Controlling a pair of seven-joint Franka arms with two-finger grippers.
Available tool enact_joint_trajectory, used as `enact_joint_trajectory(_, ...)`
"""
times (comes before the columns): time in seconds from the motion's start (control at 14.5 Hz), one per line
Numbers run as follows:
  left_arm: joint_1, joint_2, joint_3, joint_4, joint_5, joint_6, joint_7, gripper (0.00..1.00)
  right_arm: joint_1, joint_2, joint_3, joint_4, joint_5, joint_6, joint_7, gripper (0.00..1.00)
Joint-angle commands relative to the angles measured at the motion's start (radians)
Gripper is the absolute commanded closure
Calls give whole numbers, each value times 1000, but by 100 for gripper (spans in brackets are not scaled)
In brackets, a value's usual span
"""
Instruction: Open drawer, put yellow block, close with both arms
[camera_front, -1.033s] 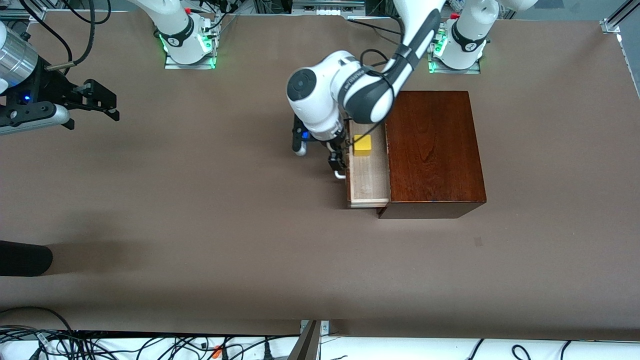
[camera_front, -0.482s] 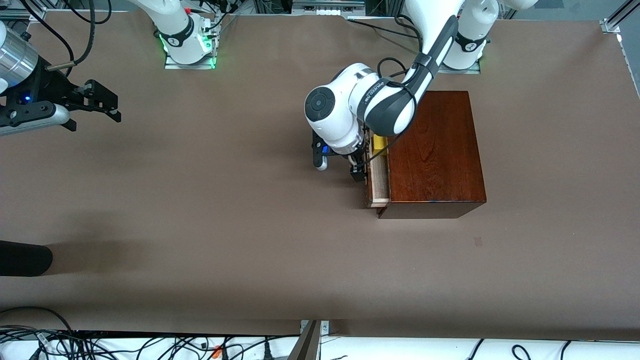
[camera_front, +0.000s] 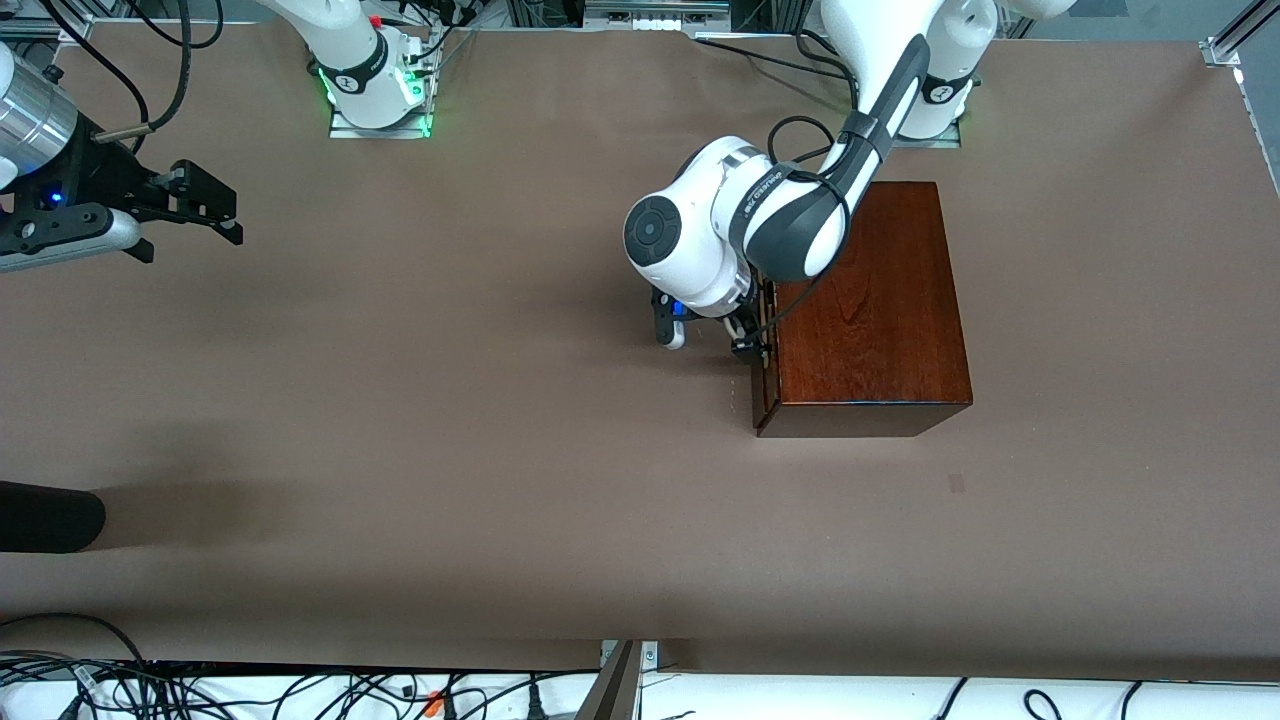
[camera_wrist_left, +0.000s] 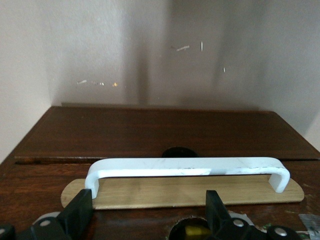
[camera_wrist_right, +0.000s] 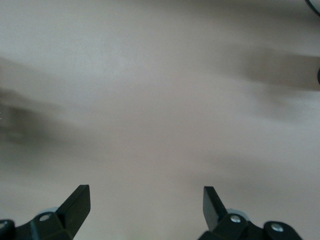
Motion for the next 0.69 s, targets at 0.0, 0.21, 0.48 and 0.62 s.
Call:
enact_joint_trajectory(0.0, 8, -41, 3, -33, 32, -36, 17, 0, -4, -1, 2, 4, 19, -9, 6, 0)
enact_joint_trajectory(0.21, -3, -35, 2, -22, 32, -25, -3, 0, -4, -1, 2, 4, 17, -9, 6, 0)
enact_joint_trajectory(0.48, -62, -29, -17, 33, 3, 20, -264, 0, -4, -1, 2, 4, 19, -9, 6, 0)
enact_joint_trajectory(0.62, -113, -29, -17, 73, -25, 44, -500, 0, -4, -1, 2, 4, 17, -6, 6, 0)
